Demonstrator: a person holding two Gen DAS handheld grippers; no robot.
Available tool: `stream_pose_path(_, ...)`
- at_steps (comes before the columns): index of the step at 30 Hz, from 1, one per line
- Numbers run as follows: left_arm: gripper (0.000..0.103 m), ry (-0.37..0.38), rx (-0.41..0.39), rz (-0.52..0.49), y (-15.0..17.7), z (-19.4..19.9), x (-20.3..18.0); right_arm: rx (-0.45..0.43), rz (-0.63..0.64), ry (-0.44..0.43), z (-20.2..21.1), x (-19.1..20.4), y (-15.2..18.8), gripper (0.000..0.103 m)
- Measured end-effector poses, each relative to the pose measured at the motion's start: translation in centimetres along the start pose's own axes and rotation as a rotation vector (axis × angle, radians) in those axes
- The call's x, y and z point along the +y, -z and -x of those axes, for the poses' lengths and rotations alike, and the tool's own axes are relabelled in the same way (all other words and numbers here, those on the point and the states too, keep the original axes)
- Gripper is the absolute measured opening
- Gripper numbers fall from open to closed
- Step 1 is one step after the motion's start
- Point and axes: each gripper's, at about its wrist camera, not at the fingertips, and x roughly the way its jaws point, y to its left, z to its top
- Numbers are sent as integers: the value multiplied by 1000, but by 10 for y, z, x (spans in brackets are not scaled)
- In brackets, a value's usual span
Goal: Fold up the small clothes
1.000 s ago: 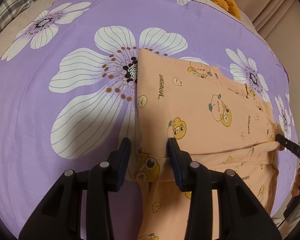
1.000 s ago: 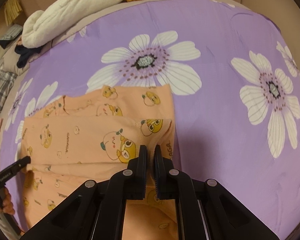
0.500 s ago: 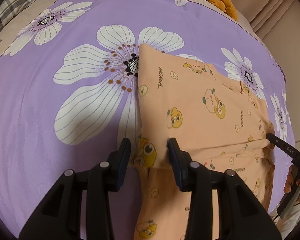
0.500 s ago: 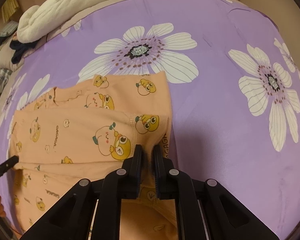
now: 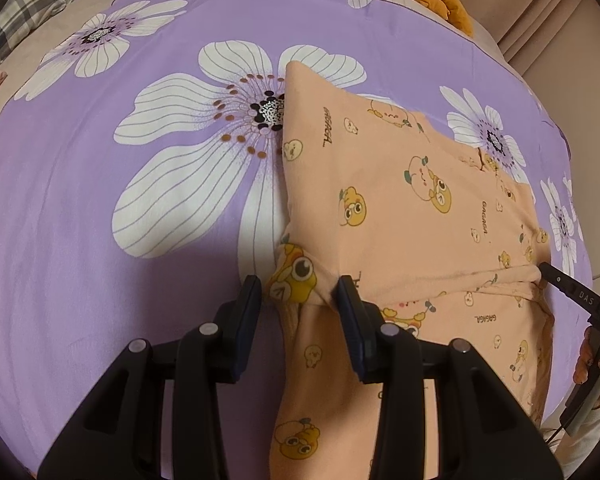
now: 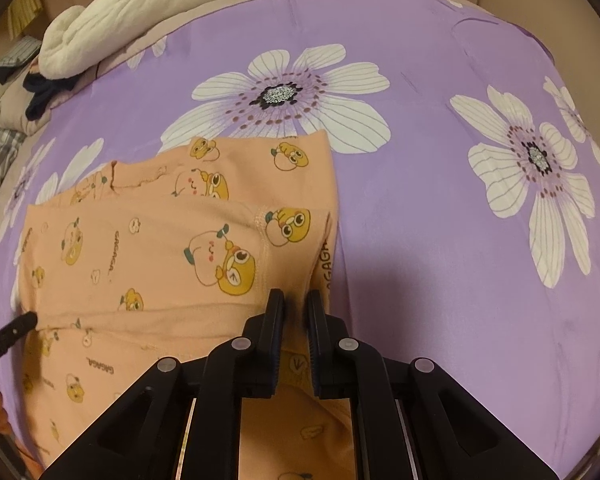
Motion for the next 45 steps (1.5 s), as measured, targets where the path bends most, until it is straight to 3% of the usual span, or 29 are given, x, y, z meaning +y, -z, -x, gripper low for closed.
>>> stream_pose_path(3, 41, 5, 2, 8, 2, 0, 1, 2, -1, 21, 3, -2, 3, 28)
stream_pose_path(12, 38, -7, 8, 7, 5, 3, 0, 17, -11, 17, 5, -9, 12, 29)
stream_pose_path(18, 40, 15, -11, 18, 7, 21, -4, -17, -4, 18, 21, -6, 12, 29)
stream_pose_path(21, 51, 25, -55, 15, 8, 40, -8, -51, 1, 5, 34, -4, 11, 32)
stream_pose_path(25, 71, 55, -127, 2, 9, 69, -16, -119, 8, -16, 57, 2, 11, 54)
stream_pose_path(28, 81, 78, -172, -1, 13, 89, -20, -172, 13, -36, 76, 5, 10, 65)
stream_pose_path(34, 89, 118, -221, -9, 28, 117, -25, -261, 24, -51, 113, 11, 16, 85)
stream_pose_path(45, 100, 152, -271, -11, 58, 148, -33, -386, 47, -103, 162, 19, 39, 96)
